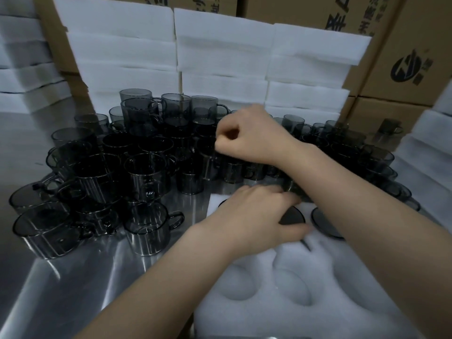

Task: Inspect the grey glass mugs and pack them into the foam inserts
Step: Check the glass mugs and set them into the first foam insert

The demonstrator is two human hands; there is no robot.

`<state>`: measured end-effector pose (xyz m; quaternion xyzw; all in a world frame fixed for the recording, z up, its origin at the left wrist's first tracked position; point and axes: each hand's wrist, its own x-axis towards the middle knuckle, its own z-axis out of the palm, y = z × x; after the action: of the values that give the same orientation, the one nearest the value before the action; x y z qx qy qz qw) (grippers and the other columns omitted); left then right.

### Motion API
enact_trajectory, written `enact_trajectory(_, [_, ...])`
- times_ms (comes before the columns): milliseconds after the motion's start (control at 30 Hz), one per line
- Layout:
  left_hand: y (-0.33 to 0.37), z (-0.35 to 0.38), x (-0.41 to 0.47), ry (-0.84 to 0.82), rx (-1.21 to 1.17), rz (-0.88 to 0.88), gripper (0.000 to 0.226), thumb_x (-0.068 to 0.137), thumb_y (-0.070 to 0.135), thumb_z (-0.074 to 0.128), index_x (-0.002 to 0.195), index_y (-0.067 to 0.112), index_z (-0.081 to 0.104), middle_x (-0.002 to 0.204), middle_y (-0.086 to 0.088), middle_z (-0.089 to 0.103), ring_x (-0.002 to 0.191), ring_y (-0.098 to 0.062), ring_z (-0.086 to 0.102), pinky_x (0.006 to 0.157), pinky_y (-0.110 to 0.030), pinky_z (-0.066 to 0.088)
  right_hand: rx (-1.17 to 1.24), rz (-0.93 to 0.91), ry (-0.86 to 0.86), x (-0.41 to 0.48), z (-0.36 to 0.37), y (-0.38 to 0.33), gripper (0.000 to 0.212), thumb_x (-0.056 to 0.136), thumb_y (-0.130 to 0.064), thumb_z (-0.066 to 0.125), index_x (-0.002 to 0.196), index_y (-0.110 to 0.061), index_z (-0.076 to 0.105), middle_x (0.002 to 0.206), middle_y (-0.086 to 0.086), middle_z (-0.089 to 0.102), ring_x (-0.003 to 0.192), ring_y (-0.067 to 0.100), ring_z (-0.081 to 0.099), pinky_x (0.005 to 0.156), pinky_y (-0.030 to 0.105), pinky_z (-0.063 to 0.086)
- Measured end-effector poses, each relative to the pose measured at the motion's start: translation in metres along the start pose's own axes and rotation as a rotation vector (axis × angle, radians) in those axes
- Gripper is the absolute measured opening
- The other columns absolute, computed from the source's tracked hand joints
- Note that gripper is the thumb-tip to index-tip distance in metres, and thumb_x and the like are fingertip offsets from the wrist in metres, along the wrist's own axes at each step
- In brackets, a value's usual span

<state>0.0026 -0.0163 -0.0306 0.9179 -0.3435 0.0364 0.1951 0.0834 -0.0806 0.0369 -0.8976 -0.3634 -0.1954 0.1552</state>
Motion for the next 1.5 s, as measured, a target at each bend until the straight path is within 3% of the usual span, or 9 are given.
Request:
enact_trajectory(200, [-0.017, -0.006, 0.006, -0.015, -0.055, -0.037, 0.051, 0.089, 0.053, 0.057, 0.132, 0.026, 0.056, 0.119, 0.001, 0.057, 0.115, -0.02, 0.053, 0.098, -0.042, 0.043, 0.271, 0.268, 0.222, -0.017, -0.019, 0.026, 0.022, 0.071, -0.021, 0.055, 0.065, -0.005, 0.069, 0.058, 0.009, 0.065, 0.053, 0.009, 0.066, 0.06, 0.025, 0.05])
enact_trajectory(467, [-0.046, -0.017, 0.012, 0.001, -0.143, -0.029, 0.046, 0.084, 0.047, 0.067, 0.126, 0.028, 0.063, 0.116, 0.007, 0.064, 0.112, -0.011, 0.057, 0.099, -0.028, 0.042, 0.516, 0.533, 0.339, -0.041, -0.016, 0.058, 0.021, 0.062, -0.025, 0.054, 0.058, -0.008, 0.067, 0.056, 0.013, 0.065, 0.052, 0.024, 0.067, 0.07, 0.043, 0.058])
enact_trajectory(567, [-0.053, -0.021, 0.013, 0.008, -0.177, -0.038, 0.045, 0.082, 0.045, 0.071, 0.123, 0.027, 0.065, 0.116, 0.012, 0.066, 0.107, -0.003, 0.058, 0.092, -0.014, 0.043, 0.553, 0.568, 0.355, -0.049, -0.011, 0.065, 0.021, 0.062, -0.025, 0.054, 0.057, -0.009, 0.067, 0.056, 0.01, 0.066, 0.051, 0.022, 0.065, 0.063, 0.034, 0.056])
enact_trajectory(700, [-0.057, -0.025, 0.012, 0.0, -0.239, -0.085, 0.05, 0.079, 0.048, 0.072, 0.123, 0.028, 0.064, 0.115, 0.013, 0.068, 0.1, -0.015, 0.067, 0.089, -0.036, 0.053, 0.596, 0.571, 0.409, -0.055, -0.007, 0.063, 0.021, 0.062, -0.022, 0.052, 0.056, -0.005, 0.063, 0.054, 0.009, 0.064, 0.046, 0.018, 0.061, 0.057, 0.032, 0.053])
enact_trajectory(967, [-0.058, -0.037, 0.009, 0.253, -0.525, -0.368, 0.096, 0.057, 0.062, 0.081, 0.135, 0.022, 0.04, 0.114, 0.015, 0.056, 0.106, -0.003, 0.058, 0.095, -0.028, 0.048, 0.521, 0.498, 0.507, -0.063, -0.002, 0.046, 0.026, 0.066, -0.025, 0.052, 0.06, -0.003, 0.063, 0.055, 0.012, 0.061, 0.047, 0.012, 0.059, 0.052, 0.022, 0.042])
enact_trajectory(1133, [-0.05, -0.031, 0.013, 0.54, -0.655, -0.317, 0.056, 0.07, 0.024, 0.087, 0.119, 0.018, 0.06, 0.107, 0.009, 0.068, 0.103, -0.007, 0.063, 0.097, -0.031, 0.049, 0.682, 0.445, 0.437, -0.061, 0.009, 0.035, 0.017, 0.073, -0.02, 0.055, 0.064, -0.016, 0.069, 0.06, 0.004, 0.066, 0.059, 0.023, 0.064, 0.061, 0.032, 0.055])
enact_trajectory(1200, [-0.054, -0.028, 0.012, 0.608, -0.79, -0.314, 0.047, 0.071, 0.011, 0.085, 0.113, 0.013, 0.064, 0.103, 0.003, 0.071, 0.097, -0.007, 0.066, 0.091, -0.027, 0.052, 0.9, 0.418, 0.347, -0.063, 0.013, 0.035, 0.012, 0.08, -0.017, 0.059, 0.083, -0.02, 0.07, 0.068, 0.003, 0.064, 0.058, 0.016, 0.062, 0.06, 0.034, 0.058])
enact_trajectory(1333, [-0.059, -0.025, 0.012, 0.656, -0.896, -0.262, 0.05, 0.067, 0.002, 0.085, 0.112, 0.015, 0.065, 0.1, 0.003, 0.072, 0.093, -0.002, 0.065, 0.083, -0.017, 0.051, 1.186, 0.43, 0.175, -0.067, 0.018, 0.04, 0.04, 0.08, -0.022, 0.067, 0.119, -0.026, 0.057, 0.087, 0.007, 0.06, 0.066, 0.02, 0.063, 0.06, 0.036, 0.055])
enact_trajectory(1500, [-0.059, -0.023, 0.012, 0.645, -0.832, -0.215, 0.057, 0.061, 0.003, 0.089, 0.112, 0.017, 0.067, 0.1, 0.006, 0.072, 0.094, 0.0, 0.066, 0.081, -0.015, 0.05, 1.175, 0.375, 0.137, -0.069, 0.02, 0.04, 0.038, 0.076, -0.018, 0.073, 0.113, -0.018, 0.065, 0.096, 0.003, 0.065, 0.071, 0.019, 0.067, 0.059, 0.03, 0.054])
